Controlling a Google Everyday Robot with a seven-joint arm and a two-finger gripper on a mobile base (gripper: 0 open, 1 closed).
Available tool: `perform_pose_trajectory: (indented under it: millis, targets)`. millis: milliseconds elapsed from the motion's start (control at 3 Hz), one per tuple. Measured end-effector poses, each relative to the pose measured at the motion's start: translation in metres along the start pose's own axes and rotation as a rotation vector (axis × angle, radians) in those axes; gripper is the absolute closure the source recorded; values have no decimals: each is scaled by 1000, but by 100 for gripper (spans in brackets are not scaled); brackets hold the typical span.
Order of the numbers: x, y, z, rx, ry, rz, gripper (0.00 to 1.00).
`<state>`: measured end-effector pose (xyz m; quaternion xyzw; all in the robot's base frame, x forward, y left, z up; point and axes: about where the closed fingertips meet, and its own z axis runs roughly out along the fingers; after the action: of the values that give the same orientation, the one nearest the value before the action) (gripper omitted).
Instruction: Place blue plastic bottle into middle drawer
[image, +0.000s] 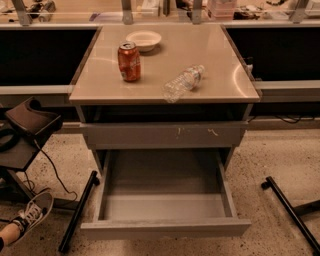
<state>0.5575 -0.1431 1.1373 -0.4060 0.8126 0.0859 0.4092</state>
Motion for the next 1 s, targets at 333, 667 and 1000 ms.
perform_pose_trajectory:
  millis: [333,667,1000]
  targets:
    - [16,24,-5,6,-98,-9,100]
    - [94,33,49,-116,-93,121,100]
    - [135,42,85,-189,-42,191,100]
